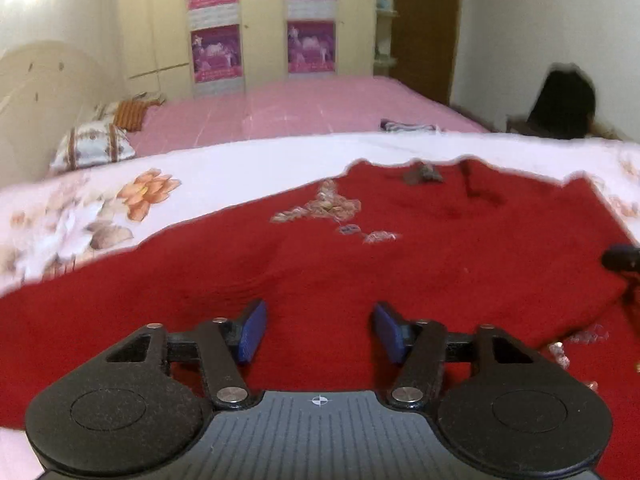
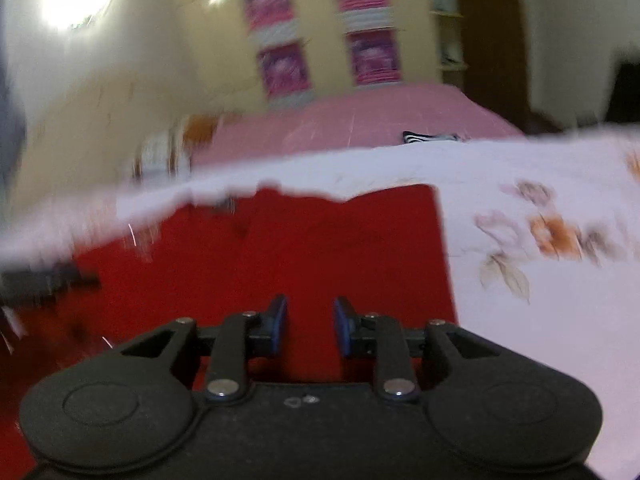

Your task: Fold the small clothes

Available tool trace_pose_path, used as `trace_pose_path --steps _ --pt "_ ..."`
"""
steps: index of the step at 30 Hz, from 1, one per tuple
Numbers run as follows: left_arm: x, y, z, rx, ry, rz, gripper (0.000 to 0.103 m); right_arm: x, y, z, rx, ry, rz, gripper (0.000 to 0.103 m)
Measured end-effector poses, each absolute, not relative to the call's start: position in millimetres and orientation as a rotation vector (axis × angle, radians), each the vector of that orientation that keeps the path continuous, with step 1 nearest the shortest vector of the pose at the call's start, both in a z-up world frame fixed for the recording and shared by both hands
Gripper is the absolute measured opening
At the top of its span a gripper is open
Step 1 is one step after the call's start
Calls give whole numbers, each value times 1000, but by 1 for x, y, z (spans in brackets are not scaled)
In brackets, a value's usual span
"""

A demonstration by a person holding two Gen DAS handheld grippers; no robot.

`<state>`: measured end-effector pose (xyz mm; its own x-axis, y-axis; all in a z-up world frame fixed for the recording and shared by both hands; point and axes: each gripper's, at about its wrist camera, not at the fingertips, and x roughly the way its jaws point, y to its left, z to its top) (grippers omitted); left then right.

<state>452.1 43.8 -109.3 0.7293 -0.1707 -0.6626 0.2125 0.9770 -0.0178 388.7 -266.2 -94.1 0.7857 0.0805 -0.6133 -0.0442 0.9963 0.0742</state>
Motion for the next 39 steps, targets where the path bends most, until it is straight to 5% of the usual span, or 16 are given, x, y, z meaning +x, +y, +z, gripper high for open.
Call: trace_pose_path --steps 2,3,4,6,11,14,17,18,19,29,35,36,39 --pt "455 49 -103 64 747 -189 61 386 -303 -92 204 663 30 1" --pt "456 47 -100 62 744 -185 61 386 -310 -88 209 656 29 2" --pt "458 46 -96 59 722 -188 61 387 -311 -84 195 648 31 4" --pt "462 40 -94 73 692 -196 61 392 -310 -76 195 597 29 31" --pt "475 47 -109 95 709 -172 62 443 -315 -72 222 584 -6 21" --pt "476 58 -111 80 711 -159 69 468 -330 -92 203 668 -91 0" --pt "473 65 -111 57 713 -163 70 461 -342 -86 252 667 -108 0" --pt "472 64 -106 49 709 -140 70 456 -340 -82 249 661 -124 20" --pt "467 60 -99 40 680 -133 70 447 -336 -75 247 631 -133 25" --pt "426 -62 -117 137 673 -363 70 357 -213 -89 -11 650 103 19" --pt "412 3 -114 196 668 -282 85 320 -278 -82 -16 666 -119 18" --pt "409 14 -117 181 672 -276 93 316 -288 -85 -25 693 -144 26" --pt "406 23 -107 131 670 -220 92 309 -293 -83 -25 690 -142 23"
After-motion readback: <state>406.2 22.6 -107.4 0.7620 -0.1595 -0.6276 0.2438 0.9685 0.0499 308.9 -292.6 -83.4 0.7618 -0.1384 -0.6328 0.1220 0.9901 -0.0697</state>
